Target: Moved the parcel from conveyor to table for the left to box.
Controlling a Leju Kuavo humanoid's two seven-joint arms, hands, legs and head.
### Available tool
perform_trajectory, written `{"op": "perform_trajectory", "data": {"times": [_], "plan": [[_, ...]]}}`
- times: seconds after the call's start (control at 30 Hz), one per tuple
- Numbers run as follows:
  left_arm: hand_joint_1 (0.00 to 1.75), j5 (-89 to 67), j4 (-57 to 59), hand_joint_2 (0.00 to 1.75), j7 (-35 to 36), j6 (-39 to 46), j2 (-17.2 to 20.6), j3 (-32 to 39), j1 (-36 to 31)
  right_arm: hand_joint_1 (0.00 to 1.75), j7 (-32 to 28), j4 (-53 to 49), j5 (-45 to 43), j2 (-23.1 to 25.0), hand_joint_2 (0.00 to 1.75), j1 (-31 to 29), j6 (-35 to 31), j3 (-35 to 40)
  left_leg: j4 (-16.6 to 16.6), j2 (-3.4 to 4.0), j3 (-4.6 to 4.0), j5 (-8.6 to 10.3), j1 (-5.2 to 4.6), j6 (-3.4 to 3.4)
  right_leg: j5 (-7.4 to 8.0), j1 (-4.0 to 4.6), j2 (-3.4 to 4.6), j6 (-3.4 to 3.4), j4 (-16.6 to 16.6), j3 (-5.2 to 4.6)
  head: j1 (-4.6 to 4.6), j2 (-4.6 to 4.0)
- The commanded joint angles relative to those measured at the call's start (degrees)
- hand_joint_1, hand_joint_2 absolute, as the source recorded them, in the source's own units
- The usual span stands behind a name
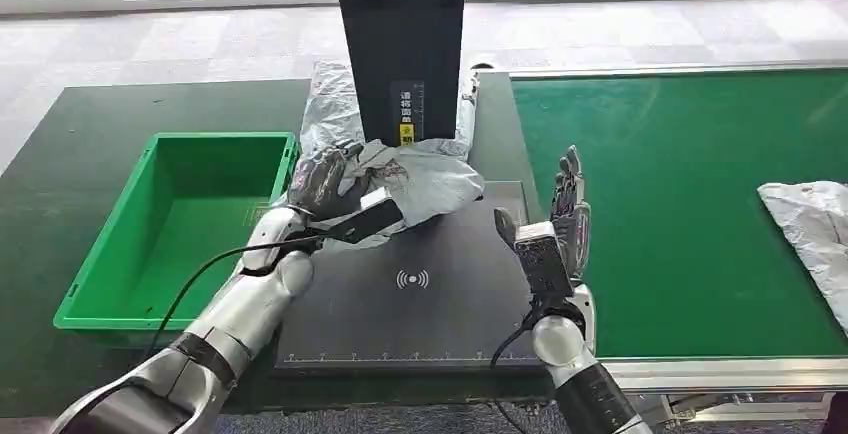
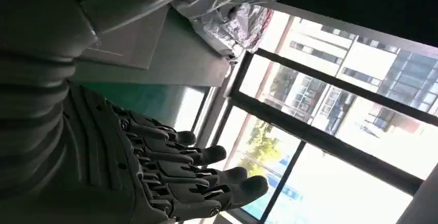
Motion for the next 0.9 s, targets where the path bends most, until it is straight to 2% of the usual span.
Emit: {"op": "perform_trajectory", "data": {"times": [0.03, 0.13, 0.17, 0.23, 0.33, 0.4, 0.53, 0.57, 0.63, 0.7, 0.9], "plan": [[1.75, -12.2, -11.1, 1.75, 6.2, 9.5, 9.3, 11.9, 2.1, 0.0, -1.5, 4.0, -3.3, -1.6, 1.75, -2.6, -0.8, -1.1, 0.0, 0.21, 0.01, -0.01, 0.05, 0.0, 0.1, 0.04, 0.47, -0.05, 0.0, -0.08, 0.0, 0.0], [1.75, -15.4, -11.0, 1.75, 7.7, 11.6, 12.8, 17.9, 3.8, 0.0, -2.5, 6.1, -4.8, -2.5, 1.75, -3.3, -0.9, 0.2, -0.1, 0.35, 0.08, -0.01, 0.04, 0.0, 0.11, 0.01, 0.55, -0.03, 0.0, -0.05, 0.0, 0.0], [1.75, -16.1, -9.9, 1.75, 8.3, 12.7, 15.0, 20.7, 4.4, 0.0, -2.6, 7.1, -5.9, -2.9, 1.75, -3.8, -0.7, 0.8, -0.1, 0.52, 0.15, 0.0, 0.04, -0.01, 0.15, 0.01, 0.77, -0.06, -0.1, -0.07, 0.0, 0.0], [1.75, -15.9, -8.8, 1.75, 7.6, 13.3, 16.0, 22.4, 4.6, 0.0, -2.9, 7.7, -6.3, -3.1, 1.75, -4.2, -0.7, 1.1, -0.1, 0.52, 0.12, -0.02, 0.03, -0.02, 0.09, 0.01, 0.66, -0.05, 0.0, -0.06, -0.02, -0.02], [1.75, -19.9, -5.3, 1.75, 12.6, 9.7, 20.1, 27.7, 6.3, 0.0, -2.6, 10.3, -8.4, -4.7, 1.75, -6.0, -0.1, 3.1, -0.1, 0.51, 0.14, 0.04, 0.04, -0.08, 0.11, 0.05, 0.71, -0.08, 0.0, -0.1, -0.02, -0.02], [1.75, -19.2, -1.9, 1.75, 11.5, 7.0, 22.2, 29.9, 7.1, 0.0, -3.2, 12.3, -10.0, -5.5, 1.75, -7.3, 0.3, 3.7, -0.2, 0.58, 0.19, 0.05, 0.05, -0.1, 0.12, 0.05, 0.8, -0.09, 0.0, -0.07, -0.02, -0.02], [1.75, -19.3, -0.8, 1.75, 10.6, 7.7, 21.7, 30.3, 6.6, 0.0, -3.7, 12.7, -10.5, -5.6, 1.75, -7.5, 0.3, 4.0, -0.2, 0.45, 0.16, 0.07, 0.07, -0.09, 0.09, 0.07, 0.71, -0.1, 0.0, -0.06, -0.02, 0.0], [1.75, -22.0, 0.4, 1.75, 13.6, 4.2, 22.3, 29.9, 6.6, 0.0, -3.5, 12.8, -11.0, -5.6, 1.75, -7.8, 0.4, 4.5, -0.1, 0.35, 0.03, 0.06, 0.09, -0.1, 0.04, 0.1, 0.52, -0.09, 0.1, -0.16, -0.02, 0.0], [1.75, -21.4, 2.8, 1.75, 14.1, 0.9, 23.0, 31.1, 8.2, 0.0, -3.3, 14.8, -11.8, -5.8, 1.75, -9.0, 0.9, 6.1, -0.1, 0.24, 0.04, 0.08, 0.05, -0.09, 0.01, 0.08, 0.39, -0.09, 0.0, -0.14, 0.0, -0.02], [1.75, -16.9, 5.7, 1.75, 9.9, -1.5, 22.1, 33.0, 8.0, 0.0, -3.5, 16.3, -12.8, -6.0, 1.75, -9.8, 1.4, 6.9, -0.2, 0.32, 0.13, 0.07, 0.0, -0.08, 0.04, 0.01, 0.48, -0.09, 0.0, -0.06, 0.0, -0.02], [1.75, -17.0, 6.3, 1.75, 9.8, -1.2, 21.8, 32.8, 7.4, 0.0, -3.9, 16.6, -13.2, -6.2, 1.75, -9.9, 1.5, 7.0, -0.1, 0.1, 0.0, 0.08, 0.08, -0.08, 0.01, 0.07, 0.36, -0.1, 0.0, -0.09, -0.02, -0.02]]}}
